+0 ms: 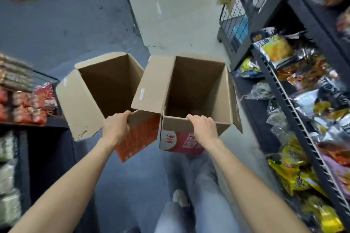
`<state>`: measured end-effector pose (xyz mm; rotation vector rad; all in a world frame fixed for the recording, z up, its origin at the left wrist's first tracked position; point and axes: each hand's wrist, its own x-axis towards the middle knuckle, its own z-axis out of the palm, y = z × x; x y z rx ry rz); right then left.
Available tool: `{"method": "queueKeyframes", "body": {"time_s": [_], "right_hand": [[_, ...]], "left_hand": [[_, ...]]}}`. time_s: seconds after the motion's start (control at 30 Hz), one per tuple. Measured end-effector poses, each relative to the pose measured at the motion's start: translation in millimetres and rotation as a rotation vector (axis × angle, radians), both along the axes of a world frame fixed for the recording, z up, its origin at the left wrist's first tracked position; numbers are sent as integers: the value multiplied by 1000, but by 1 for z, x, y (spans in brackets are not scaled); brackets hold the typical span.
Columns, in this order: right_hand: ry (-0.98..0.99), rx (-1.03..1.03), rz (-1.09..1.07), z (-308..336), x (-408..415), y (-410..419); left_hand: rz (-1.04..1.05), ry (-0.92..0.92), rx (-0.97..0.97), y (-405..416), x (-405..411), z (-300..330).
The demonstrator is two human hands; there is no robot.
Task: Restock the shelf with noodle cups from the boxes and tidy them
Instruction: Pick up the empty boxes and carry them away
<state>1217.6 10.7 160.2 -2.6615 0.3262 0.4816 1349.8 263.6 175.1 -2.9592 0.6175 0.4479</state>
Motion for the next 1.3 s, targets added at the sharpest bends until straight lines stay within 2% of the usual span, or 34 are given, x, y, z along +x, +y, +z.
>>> {"method": "queueKeyframes", "body": {"time_s": [0.23,0.33,0.4,0.5,0.67,0.8,0.87,1.0,1.1,1.2,1.3], "right_hand": [[-136,-266,270,-61,161,-128],[-97,-311,309,-91,210,-169],[-133,-319,268,-119,237,-193],[-72,-368,218,-168,266,-226],[-35,-410,14,-230,289,-268],[0,-439,-63,-254,294,-288],[46,-455,-76,-250,304,-287],[129,-397,-161,-235,316,-278],[118,-301,-220,-213,317,-267],[-10,-183,-335,-177,309,-248],[-221,-122,-454,-135,289,-228]], "left_hand": [[56,-18,-38,-47,118,-58],[6,33,-57,-73,151,-96],[-34,31,-108,-91,172,-127],[-123,46,-224,-125,203,-172],[-249,29,-363,-192,246,-245],[-185,34,-356,-227,257,-290],[-146,150,-260,-237,260,-294],[-208,375,-70,-248,272,-275],[-145,516,-47,-262,277,-248],[-39,564,-69,-269,277,-214],[66,533,-196,-274,272,-170]]}}
